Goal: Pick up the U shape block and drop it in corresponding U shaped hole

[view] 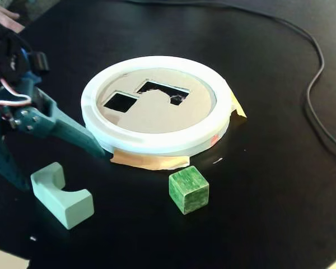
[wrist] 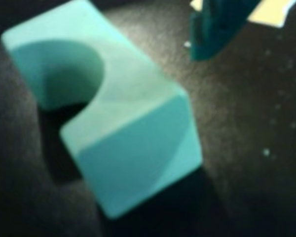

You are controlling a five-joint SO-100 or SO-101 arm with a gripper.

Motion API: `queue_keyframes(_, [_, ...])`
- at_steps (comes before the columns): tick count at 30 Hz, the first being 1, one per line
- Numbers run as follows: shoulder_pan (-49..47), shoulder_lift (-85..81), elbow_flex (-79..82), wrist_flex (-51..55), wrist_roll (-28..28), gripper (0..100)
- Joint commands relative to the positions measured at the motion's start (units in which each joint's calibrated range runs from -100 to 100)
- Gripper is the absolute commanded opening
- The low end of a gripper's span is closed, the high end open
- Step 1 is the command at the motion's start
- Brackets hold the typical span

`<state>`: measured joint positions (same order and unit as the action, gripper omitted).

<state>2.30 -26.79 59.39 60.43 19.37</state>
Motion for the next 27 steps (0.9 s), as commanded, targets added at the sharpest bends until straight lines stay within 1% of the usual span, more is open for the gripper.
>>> queue_keyframes(1, [0.57, 6.6, -6.21, -0.07, 1.32, 100])
queue_keyframes(5, [0.82, 11.79, -9.03, 0.03, 1.47, 100])
queue_keyframes(16, [1.45, 12.24, -9.12, 0.03, 1.32, 100])
queue_keyframes(17, [1.45, 12.24, -9.12, 0.03, 1.37, 97])
queue_keyframes(19, [1.45, 12.15, -9.12, -0.07, 1.37, 83])
queue_keyframes(20, [1.45, 11.97, -9.12, -0.07, 1.42, 73])
queue_keyframes(24, [1.45, 11.52, -9.21, -0.27, 1.22, 54])
queue_keyframes(25, [1.45, 11.34, -9.21, -0.37, 1.07, 47])
queue_keyframes(27, [1.45, 11.25, -9.21, -0.47, 1.03, 40])
